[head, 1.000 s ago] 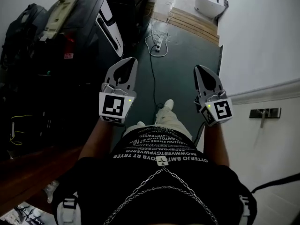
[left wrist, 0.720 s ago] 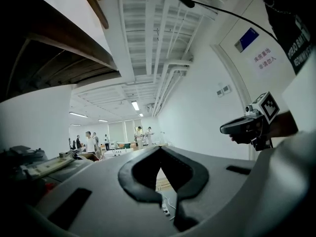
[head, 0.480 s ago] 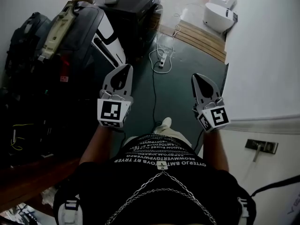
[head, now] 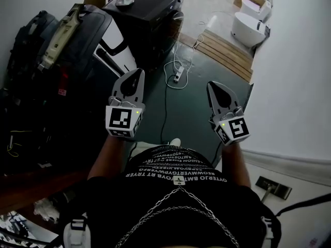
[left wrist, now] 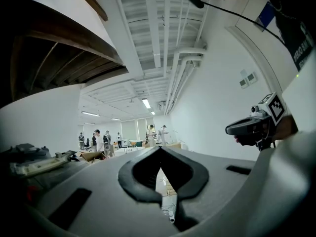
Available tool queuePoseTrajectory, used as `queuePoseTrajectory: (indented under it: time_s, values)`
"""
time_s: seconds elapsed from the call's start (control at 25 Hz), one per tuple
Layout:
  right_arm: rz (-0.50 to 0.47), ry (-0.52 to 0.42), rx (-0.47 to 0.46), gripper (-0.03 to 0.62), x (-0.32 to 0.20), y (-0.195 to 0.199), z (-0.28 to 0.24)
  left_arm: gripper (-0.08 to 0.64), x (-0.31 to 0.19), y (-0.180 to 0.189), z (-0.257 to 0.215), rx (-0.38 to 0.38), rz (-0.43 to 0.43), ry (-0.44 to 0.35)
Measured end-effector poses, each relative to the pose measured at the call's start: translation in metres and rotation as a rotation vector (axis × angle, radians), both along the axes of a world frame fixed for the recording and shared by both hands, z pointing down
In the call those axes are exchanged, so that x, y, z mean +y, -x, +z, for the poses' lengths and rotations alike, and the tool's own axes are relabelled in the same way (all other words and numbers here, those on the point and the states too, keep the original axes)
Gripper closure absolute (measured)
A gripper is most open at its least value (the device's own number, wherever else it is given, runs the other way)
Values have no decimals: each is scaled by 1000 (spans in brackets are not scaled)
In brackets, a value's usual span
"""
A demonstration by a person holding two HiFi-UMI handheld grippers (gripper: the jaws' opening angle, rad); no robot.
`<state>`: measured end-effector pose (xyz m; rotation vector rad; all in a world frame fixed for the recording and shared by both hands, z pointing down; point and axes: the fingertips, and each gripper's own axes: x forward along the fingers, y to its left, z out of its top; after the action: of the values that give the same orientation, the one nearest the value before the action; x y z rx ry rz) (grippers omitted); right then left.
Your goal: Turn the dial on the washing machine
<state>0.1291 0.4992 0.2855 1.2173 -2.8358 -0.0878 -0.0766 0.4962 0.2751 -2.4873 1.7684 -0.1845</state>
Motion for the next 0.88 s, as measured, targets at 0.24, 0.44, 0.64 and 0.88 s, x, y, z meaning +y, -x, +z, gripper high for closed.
queuePoseTrajectory:
  time_s: [0.24, 0.44, 0.64, 0.88]
  values:
    - [-18, 29, -7, 595, -37, -16, 11, 554, -29, -21, 16, -13, -6, 35]
    - [-25, 58, -21, 595, -65, -17, 20, 554, -54, -20, 24, -12, -13, 58]
    - [-9, 60, -29, 595, -102, -6, 27, 554, -92, -15, 33, -18, 18, 60]
    - [5, 56, -17, 595, -157, 24, 30, 554, -165, 0, 30, -34, 78, 16]
